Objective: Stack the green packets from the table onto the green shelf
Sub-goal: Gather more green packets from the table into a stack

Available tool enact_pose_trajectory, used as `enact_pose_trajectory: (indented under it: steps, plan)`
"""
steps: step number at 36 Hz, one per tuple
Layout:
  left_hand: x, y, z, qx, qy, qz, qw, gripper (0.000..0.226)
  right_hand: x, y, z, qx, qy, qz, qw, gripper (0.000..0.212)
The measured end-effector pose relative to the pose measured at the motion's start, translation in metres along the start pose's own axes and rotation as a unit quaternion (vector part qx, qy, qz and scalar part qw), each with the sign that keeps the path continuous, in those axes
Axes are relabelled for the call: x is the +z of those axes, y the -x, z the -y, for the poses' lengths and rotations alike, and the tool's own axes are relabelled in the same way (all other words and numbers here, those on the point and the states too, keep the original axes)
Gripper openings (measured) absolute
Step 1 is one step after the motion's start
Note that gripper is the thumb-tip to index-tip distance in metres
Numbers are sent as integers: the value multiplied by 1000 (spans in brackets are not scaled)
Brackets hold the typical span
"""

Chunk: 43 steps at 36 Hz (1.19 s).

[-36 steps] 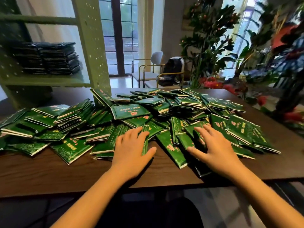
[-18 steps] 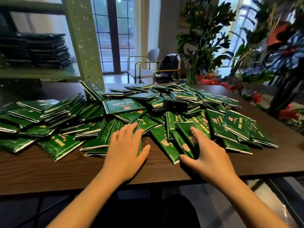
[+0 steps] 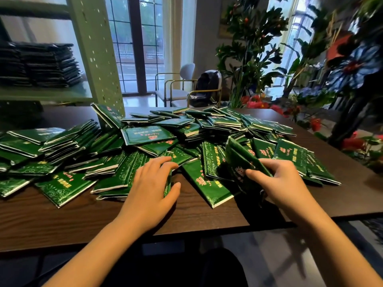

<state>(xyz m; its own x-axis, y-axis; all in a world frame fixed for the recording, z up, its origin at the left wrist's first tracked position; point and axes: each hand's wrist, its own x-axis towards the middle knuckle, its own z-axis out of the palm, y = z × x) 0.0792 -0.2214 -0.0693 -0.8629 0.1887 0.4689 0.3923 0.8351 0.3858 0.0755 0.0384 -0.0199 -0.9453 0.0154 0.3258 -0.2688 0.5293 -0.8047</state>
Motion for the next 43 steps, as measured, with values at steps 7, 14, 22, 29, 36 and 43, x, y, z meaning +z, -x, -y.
enact_pose_trajectory:
  steps: [7, 14, 22, 29, 36, 43]
  plan:
    - [-3, -8, -26, -12, 176, 12, 984, 63, 16, -5, 12, 89, -346, 40, 933, 12]
    - [2, -34, -56, -183, 550, 45, 814, 41, 56, -8, 24, 99, -517, 99, 844, 39]
    - [13, -42, -55, -285, 619, -32, 731, 22, 66, 4, 30, 1, -266, 113, 957, 28]
    - [16, -38, -54, -328, 605, -22, 725, 20, 33, -17, -13, -123, 155, -46, 979, 54]
    - [13, -25, -48, -352, 623, 50, 697, 13, -7, -37, -46, 17, 389, -1, 921, 95]
    - [14, -24, -43, -354, 636, 70, 682, 32, -24, -45, -57, 98, 380, 80, 916, 118]
